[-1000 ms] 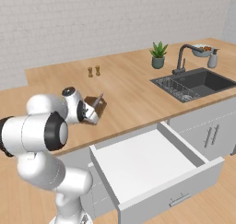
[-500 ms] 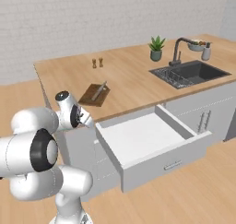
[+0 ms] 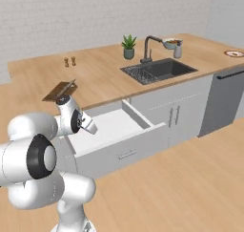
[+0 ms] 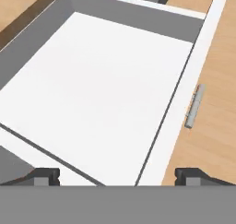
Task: Pick up the knife from the drawer and place it on the cutting board. Then place the meat from the plate to the cutting board.
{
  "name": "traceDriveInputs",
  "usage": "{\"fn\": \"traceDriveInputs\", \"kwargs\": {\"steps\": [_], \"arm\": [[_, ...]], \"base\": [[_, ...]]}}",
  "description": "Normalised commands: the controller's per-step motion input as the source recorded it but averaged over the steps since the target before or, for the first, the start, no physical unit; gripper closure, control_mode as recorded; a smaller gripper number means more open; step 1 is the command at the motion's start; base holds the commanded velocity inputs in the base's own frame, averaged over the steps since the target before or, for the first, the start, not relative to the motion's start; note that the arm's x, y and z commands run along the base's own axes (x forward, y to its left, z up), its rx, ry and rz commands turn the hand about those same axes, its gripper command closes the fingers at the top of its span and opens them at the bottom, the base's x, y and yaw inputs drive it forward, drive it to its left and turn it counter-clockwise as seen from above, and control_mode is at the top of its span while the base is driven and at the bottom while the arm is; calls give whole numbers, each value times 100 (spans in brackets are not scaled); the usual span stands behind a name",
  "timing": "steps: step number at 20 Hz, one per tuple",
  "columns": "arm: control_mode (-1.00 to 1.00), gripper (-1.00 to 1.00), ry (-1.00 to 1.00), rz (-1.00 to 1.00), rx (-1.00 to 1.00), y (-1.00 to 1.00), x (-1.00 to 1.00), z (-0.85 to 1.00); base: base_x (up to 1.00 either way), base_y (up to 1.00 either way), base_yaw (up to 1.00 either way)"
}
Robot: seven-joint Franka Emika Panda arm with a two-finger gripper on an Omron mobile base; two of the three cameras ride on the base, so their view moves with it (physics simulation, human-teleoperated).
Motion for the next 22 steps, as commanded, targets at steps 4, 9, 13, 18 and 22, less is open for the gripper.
{"fn": "traceDriveInputs", "kwargs": {"steps": [4,9,13,18,22], "arm": [[100,-100,0,0,0,0,0,0],[100,-100,0,0,0,0,0,0],[100,-100,0,0,0,0,0,0],[100,-100,0,0,0,0,0,0],[100,-100,0,0,0,0,0,0]], "base": [[45,-100,-2],[76,-100,1],[86,-100,7],[83,-100,4],[100,-100,6]]}}
